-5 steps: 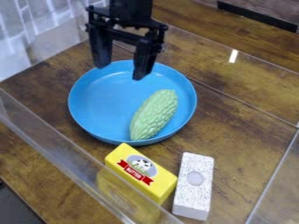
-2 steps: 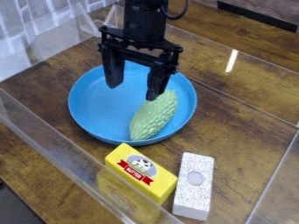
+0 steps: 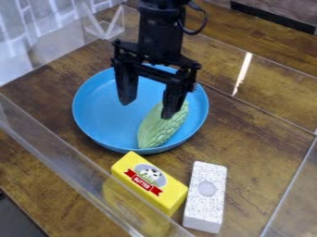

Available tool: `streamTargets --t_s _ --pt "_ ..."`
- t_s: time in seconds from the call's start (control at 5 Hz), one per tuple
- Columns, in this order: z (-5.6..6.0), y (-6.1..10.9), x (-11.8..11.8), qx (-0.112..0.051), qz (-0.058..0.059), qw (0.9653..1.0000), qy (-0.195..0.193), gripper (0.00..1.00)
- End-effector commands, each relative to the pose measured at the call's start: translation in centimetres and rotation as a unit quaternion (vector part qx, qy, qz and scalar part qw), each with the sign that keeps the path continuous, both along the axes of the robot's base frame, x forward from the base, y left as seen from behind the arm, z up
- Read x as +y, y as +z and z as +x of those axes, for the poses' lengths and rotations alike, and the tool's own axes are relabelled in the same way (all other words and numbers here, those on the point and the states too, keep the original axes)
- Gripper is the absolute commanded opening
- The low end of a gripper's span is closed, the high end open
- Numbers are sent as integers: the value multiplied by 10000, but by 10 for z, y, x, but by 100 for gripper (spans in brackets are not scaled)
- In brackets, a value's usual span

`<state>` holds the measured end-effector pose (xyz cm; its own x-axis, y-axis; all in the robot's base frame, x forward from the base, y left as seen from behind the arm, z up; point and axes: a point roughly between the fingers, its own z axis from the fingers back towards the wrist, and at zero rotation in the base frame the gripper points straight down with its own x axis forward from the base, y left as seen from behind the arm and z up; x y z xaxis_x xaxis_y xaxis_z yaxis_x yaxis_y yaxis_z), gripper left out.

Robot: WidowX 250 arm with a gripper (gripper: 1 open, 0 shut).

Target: Put the white object in the blue tray

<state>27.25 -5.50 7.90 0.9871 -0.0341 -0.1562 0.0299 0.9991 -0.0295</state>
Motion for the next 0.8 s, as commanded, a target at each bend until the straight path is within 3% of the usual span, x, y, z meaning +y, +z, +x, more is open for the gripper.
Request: streamTargets --t_s 0.0,0.6 --pt "-2 5 -15 -193 -62 9997 -101 100" --pt "-15 0 -55 -361 -149 9988 -301 100"
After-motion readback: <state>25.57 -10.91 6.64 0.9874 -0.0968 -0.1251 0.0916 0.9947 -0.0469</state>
